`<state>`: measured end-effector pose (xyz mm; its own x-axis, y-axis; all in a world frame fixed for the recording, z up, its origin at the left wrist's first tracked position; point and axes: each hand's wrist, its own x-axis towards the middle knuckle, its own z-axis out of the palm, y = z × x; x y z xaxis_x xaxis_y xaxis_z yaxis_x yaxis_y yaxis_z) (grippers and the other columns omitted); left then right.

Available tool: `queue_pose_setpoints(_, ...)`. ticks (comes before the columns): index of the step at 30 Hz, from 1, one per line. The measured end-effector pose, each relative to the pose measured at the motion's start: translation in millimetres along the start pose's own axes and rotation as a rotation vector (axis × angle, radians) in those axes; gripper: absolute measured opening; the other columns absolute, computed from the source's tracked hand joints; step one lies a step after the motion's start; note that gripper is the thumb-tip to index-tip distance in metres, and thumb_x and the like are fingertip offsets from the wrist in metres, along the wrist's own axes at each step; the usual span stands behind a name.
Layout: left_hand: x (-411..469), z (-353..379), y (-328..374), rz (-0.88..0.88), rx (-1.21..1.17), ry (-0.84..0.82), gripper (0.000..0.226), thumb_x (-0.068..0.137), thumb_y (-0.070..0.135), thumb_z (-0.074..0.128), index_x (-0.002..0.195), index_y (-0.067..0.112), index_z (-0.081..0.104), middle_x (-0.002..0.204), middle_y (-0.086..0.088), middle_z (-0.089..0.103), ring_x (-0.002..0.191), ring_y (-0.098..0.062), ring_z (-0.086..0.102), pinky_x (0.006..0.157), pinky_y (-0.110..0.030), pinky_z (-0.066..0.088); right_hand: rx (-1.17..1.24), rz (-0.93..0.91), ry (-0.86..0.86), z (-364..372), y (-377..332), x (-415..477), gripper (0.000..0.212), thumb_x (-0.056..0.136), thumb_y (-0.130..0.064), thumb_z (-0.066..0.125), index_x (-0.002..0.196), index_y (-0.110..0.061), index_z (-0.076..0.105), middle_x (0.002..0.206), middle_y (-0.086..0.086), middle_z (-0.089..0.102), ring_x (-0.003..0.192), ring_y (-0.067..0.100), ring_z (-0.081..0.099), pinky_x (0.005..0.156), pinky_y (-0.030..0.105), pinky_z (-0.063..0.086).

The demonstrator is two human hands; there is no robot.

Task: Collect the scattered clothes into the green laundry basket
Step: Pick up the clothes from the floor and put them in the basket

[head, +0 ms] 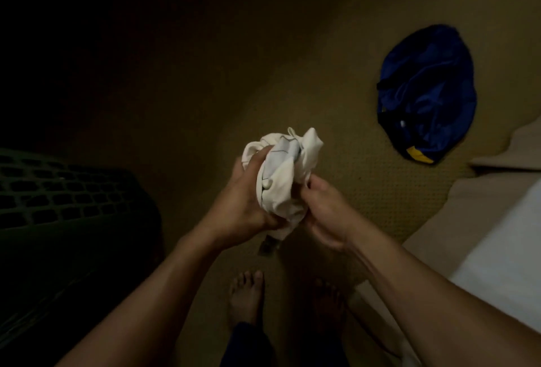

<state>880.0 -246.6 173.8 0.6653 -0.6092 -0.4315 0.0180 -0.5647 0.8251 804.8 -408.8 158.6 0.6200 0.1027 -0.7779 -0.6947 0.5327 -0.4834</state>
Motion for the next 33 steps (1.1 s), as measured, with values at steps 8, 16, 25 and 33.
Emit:
queue_pose_setpoints(8,-116.1,-100.7,105.2,0.090,0.040,0.441,0.072,0.069,0.037,0.085,0.134,0.037,0.054,0.127,0.007,0.055,0.114,-0.013,0.058,0.087,-0.043,0.056,-0.752,-0.172,0.153,115.1,-107.6,-117.9,0.091,0.071,-0.050,0.082,0.147,-0.036,0.034,0.130,-0.009,0.053,0.116,0.015,0.056,0.090,0.038,0.054)
queue_pose_setpoints(16,-229.9,-200.3,124.8,0.125,-0.137,0.555,0.108,0.062,0.029,0.098,0.150,0.016,0.036,0.145,-0.003,0.042,0.136,-0.021,0.047,0.105,-0.032,0.047,-0.228,-0.056,-0.411,277.7,-109.3,-155.3,0.058,0.087,-0.008,0.065,0.141,-0.022,0.050,0.128,0.011,0.068,0.116,0.029,0.066,0.093,0.041,0.057)
queue_pose_setpoints(25,-328.2,-302.5,59.8,-0.057,-0.047,0.799,0.095,0.066,0.022,0.094,0.144,0.038,0.041,0.140,0.014,0.050,0.123,-0.004,0.054,0.087,-0.008,0.046,-0.752,-0.253,-0.463,432.9,-60.8,-128.1,0.043,0.090,-0.027,0.072,0.130,-0.024,0.057,0.117,-0.002,0.072,0.108,0.016,0.069,0.099,0.044,0.055)
queue_pose_setpoints(33,-370.1,-339.1,-45.2,-0.438,0.370,0.734,0.100,0.066,0.029,0.089,0.146,0.047,0.032,0.143,-0.002,0.033,0.111,-0.032,0.057,0.083,-0.039,0.053,-2.297,-0.809,-0.495,438.5,0.2,-64.1,0.107,0.082,-0.092,0.019,0.159,-0.019,0.014,0.161,0.008,0.035,0.150,0.023,0.029,0.123,0.057,-0.004)
